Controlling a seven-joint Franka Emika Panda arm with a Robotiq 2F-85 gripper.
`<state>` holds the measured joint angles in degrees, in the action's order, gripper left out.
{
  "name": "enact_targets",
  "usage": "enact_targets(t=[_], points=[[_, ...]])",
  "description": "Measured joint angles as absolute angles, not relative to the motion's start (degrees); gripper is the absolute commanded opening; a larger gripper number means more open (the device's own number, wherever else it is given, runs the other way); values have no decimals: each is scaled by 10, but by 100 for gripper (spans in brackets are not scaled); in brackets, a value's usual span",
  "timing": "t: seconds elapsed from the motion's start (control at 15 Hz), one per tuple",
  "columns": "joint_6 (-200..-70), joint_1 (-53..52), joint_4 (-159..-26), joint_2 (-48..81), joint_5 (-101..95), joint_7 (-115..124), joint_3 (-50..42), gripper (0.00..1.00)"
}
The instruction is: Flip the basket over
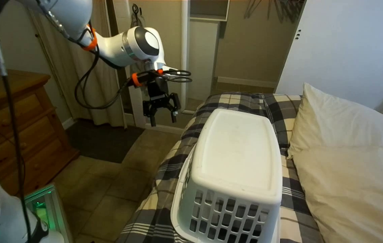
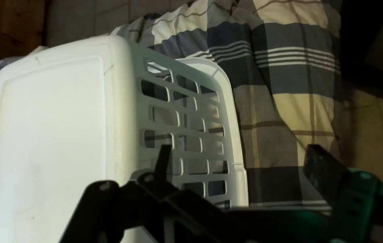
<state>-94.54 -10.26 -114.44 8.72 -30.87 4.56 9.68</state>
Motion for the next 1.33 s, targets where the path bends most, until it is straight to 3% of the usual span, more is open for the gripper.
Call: enact_targets(t=[0.33, 1.33], points=[[-894, -160, -1125, 163, -395, 152, 104, 100], [-894, -156, -1123, 161, -395, 152, 103, 100]])
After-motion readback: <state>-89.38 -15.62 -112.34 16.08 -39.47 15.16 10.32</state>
